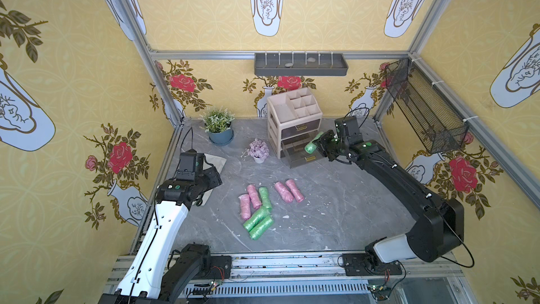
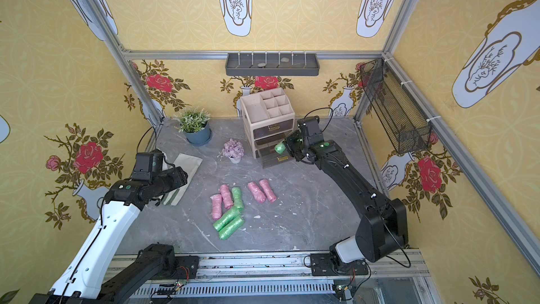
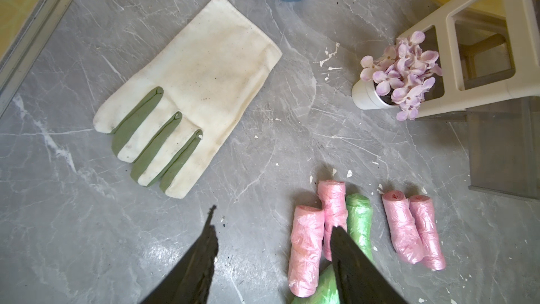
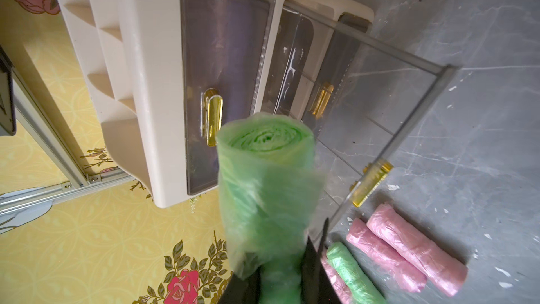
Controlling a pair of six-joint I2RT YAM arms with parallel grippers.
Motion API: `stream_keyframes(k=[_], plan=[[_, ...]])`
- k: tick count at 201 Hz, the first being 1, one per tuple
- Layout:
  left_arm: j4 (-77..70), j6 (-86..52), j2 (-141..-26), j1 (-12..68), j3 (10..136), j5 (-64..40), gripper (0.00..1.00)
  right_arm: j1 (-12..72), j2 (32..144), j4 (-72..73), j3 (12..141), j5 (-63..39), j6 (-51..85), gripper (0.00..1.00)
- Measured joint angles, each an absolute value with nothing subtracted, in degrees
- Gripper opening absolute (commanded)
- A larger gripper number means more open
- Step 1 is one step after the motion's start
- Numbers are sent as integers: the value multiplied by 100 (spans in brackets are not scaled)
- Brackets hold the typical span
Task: Sort the rolls of trash bags by color and place them into the drawer
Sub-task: Place the roll of trash bags in the drawer.
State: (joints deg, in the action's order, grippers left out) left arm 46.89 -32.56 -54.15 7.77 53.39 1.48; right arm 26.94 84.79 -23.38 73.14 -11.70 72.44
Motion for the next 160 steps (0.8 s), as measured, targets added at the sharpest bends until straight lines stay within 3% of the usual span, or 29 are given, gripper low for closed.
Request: stream_keyframes(k=[160], plan=[[4692, -3256, -5457, 775, 5328, 145, 63, 2362, 9998, -1302, 7640, -1485, 7365, 24]])
